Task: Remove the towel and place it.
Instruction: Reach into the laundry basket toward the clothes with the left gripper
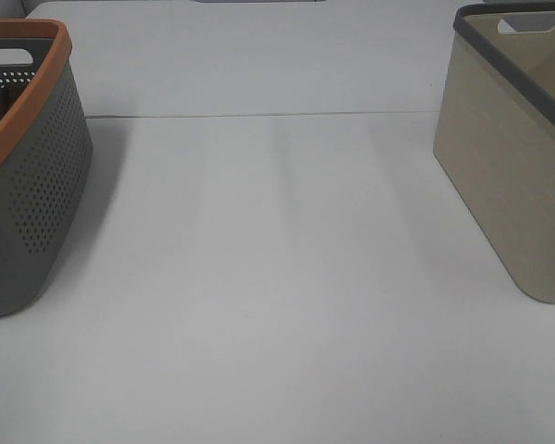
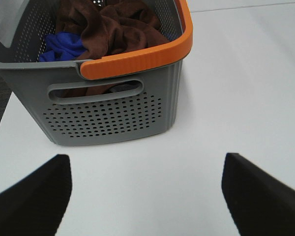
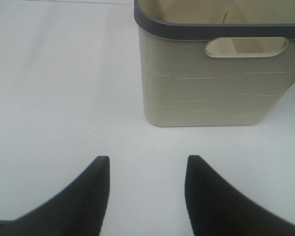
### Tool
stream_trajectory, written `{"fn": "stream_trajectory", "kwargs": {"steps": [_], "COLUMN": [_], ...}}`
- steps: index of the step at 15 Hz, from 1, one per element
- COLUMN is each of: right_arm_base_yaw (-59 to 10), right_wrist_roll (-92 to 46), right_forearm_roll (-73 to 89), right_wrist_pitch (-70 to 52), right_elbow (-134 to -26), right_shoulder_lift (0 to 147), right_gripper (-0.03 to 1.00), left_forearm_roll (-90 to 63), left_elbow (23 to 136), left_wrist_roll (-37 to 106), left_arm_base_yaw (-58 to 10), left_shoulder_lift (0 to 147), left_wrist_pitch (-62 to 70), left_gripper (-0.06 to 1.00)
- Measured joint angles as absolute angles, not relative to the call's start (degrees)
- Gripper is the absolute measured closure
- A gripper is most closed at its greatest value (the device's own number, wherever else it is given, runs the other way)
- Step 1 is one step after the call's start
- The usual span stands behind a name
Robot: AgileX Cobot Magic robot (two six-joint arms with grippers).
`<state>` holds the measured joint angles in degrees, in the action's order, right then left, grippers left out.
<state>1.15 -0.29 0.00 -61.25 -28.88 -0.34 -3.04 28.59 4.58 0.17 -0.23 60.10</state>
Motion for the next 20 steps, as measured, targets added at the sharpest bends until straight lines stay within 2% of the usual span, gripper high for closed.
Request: {"fn": "stream_trajectory", "kwargs": {"steps": [20], "right_arm_base_yaw": [1.15], "right_wrist_roll": [-0.29], "right_forearm_roll": [0.0], "right_wrist_pitch": [-61.25], "right_elbow": [-28.88], "right_shoulder_lift": [-0.34], "right_gripper": [0.5], "left_forearm_roll": [-3.04], "left_elbow": [28.59], "left_wrist_roll": [4.58], "left_arm_base_yaw": [0.17], "left_shoulder_lift": [-0.23], "left_wrist_pitch": [60.1], "left_gripper": [0.15]}}
